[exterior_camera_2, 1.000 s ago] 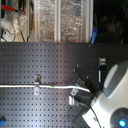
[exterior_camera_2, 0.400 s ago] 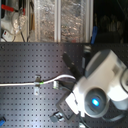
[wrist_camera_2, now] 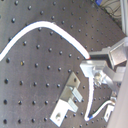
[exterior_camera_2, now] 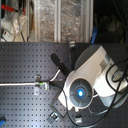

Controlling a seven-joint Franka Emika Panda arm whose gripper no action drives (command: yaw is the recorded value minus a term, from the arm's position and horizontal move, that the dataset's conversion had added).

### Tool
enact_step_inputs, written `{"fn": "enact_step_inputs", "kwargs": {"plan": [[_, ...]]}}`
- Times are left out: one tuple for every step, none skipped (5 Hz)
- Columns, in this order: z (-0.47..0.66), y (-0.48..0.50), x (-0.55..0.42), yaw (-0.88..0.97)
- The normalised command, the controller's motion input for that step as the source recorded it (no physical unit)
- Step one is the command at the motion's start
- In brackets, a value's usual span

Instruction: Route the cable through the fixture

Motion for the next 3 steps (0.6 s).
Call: {"fn": "enact_step_inputs", "kwargs": {"plan": [[0.38, 0.366, 0.295, 0.25], [0.0, -0.03, 0.034, 0.11], [0.11, 0.025, -0.032, 0.0]]}}
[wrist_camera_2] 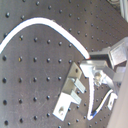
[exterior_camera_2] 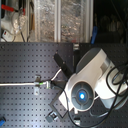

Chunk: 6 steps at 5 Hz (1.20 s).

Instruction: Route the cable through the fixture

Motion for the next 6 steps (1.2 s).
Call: {"fn": "enact_step_inputs", "kwargs": {"plan": [[0.18, 0.105, -0.107, -0.06], [0.55, 0.157, -0.158, -0.05], [0.15, 0.097, -0.101, -0.04], [0.01, 0.0, 0.0, 0.0], [0.23, 0.062, -0.089, 0.0], [0.56, 0.199, -0.282, 0.0]]}}
